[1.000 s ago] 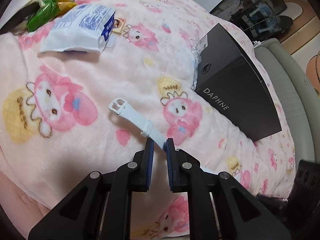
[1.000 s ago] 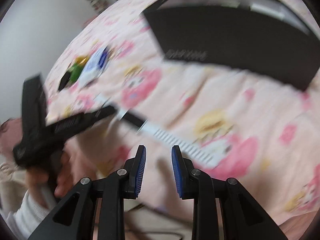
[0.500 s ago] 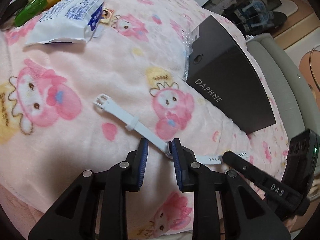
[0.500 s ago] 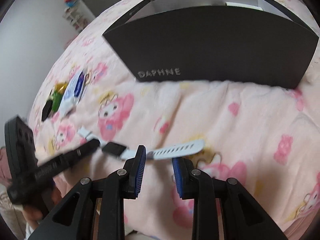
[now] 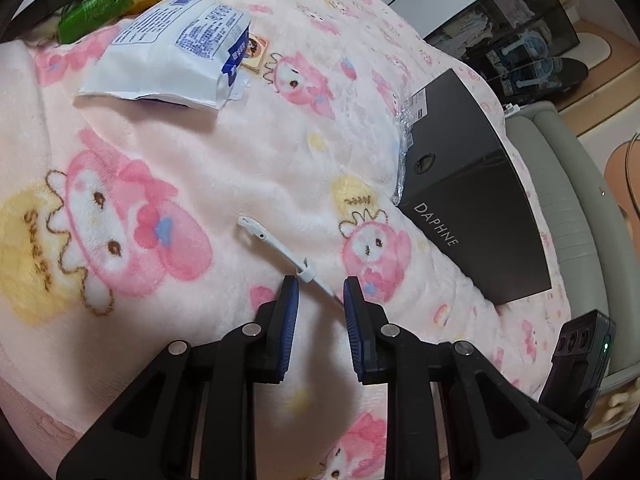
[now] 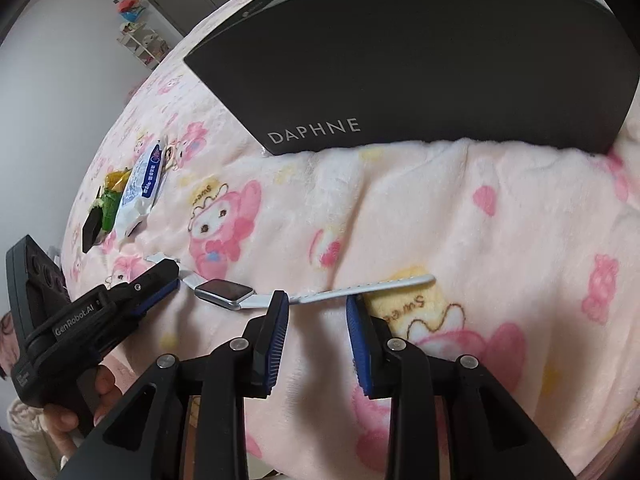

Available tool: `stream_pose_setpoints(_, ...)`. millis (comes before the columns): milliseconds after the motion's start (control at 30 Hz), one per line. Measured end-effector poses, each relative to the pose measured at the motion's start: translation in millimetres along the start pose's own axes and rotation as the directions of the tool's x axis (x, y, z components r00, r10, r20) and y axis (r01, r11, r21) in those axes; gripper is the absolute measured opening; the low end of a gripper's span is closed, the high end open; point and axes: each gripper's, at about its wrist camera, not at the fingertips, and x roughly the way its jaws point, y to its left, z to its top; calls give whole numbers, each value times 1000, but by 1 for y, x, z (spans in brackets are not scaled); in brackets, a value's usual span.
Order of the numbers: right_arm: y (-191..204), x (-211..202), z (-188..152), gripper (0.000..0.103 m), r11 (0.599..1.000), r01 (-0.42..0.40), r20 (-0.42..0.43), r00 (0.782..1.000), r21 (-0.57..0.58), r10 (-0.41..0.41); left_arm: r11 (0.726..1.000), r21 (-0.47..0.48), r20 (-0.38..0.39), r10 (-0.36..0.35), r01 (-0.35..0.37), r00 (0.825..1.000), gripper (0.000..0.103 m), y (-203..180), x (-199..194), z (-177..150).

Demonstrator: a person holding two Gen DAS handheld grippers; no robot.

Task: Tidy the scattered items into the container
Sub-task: 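Grasp the smartwatch band with the left gripper and lift it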

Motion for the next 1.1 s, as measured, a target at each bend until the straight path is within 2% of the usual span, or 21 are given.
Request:
stream_pose_setpoints(133,0,-7,2,26,1000,-5,14,1000,6,5,1000,-24,-1,-20,20,1000,31,4,0,3)
stream_pose_setpoints(200,-3,-11,5,29,1000,3,31,1000,11,-4,1000,-11,-12,2,-2,1000,30,3,3,3)
stream_pose_setpoints(300,-6,-2,9,32,1000,22,8,1000,4,-22,998,47,-32,39,-37,999,23,-5,9,-1)
stream_pose_setpoints(333,-7,3,9,32,1000,23,-3,1000,3,-23,998,66,-43,27,-24,999,16,-9,10,-3)
stream_pose_setpoints(400,-8,7,7,32,1000,26,-2,1000,-2,-26,995,97,-75,-16,23,997,14,-16,11,-7)
stream_pose_setpoints(467,-6,2,5,20,999,29,20,999,-15,-29,992,124,-81,-24,34,996,14,-22,11,-10)
stream_pose_setpoints(500,-5,-2,5,18,999,29,38,999,-24,-28,991,135,-72,-10,19,997,14,-23,10,-11)
stream_pose_setpoints(633,-6,-10,9,17,998,54,84,995,-34,-51,997,73,-59,-2,6,998,18,-12,9,-6)
stream_pose_setpoints(800,-16,-1,7,17,999,40,52,998,-3,-40,1000,-3,-43,-26,26,999,22,2,7,-2)
stream_pose_setpoints(933,-13,8,4,17,999,29,30,999,-27,-28,997,75,-37,27,-24,999,12,-10,9,-6)
stream_pose_setpoints(1033,-10,3,4,8,999,24,46,999,-36,-22,988,151,-21,25,-22,999,7,-24,5,-10)
stream_pose_setpoints(1100,-5,-6,6,7,998,24,70,997,-50,-20,981,194,-20,13,-9,1000,7,-34,2,-13)
